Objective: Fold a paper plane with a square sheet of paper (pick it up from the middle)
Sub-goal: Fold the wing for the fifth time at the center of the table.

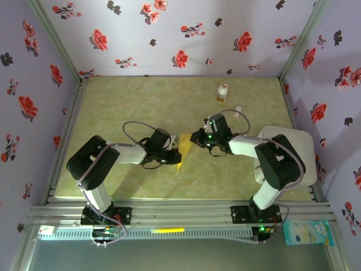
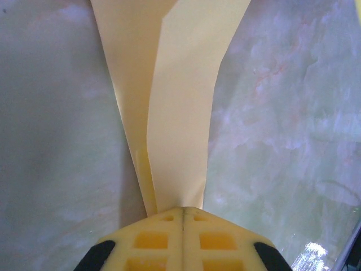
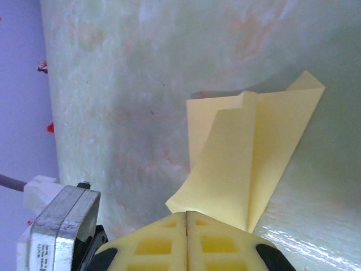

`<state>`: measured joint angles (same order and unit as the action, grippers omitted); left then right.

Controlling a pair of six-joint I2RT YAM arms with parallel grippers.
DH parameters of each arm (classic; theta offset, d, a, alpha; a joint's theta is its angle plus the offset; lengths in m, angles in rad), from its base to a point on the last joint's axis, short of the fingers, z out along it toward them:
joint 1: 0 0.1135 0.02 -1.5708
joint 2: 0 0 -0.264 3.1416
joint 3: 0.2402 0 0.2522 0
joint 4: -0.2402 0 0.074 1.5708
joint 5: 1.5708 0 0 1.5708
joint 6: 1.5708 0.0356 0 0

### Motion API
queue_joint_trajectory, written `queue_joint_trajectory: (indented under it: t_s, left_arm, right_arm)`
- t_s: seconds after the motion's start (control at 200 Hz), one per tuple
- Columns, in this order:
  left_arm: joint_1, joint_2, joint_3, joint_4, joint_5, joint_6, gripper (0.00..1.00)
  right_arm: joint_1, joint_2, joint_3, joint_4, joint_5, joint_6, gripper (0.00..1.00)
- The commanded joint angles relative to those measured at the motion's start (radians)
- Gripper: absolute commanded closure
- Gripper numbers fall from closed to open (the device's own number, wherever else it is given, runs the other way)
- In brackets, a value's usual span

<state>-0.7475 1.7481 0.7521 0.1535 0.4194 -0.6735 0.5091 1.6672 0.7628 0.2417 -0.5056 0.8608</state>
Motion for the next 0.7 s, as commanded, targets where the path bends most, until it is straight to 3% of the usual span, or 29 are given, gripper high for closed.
queue_joint_trajectory:
  t_s: [0.0,0.325,0.695]
  left_arm:
    - [-0.001,0.06,-0.047,-0.132,-0.062,0.028,1.0]
    - [-0.001,0.065,-0.038,-0.135,-0.059,0.032,1.0]
    - [-0.001,0.068,-0.049,-0.134,-0.047,0.038,1.0]
  right_arm:
    - [0.021,0.004,0.002,0.013,-0.012,-0.014,0.94]
    - [0.089,0.108,0.08,-0.028,0.048,-0.017,0.95]
    - [0.073,0.142,0.089,-0.099,0.198,0.001,0.96]
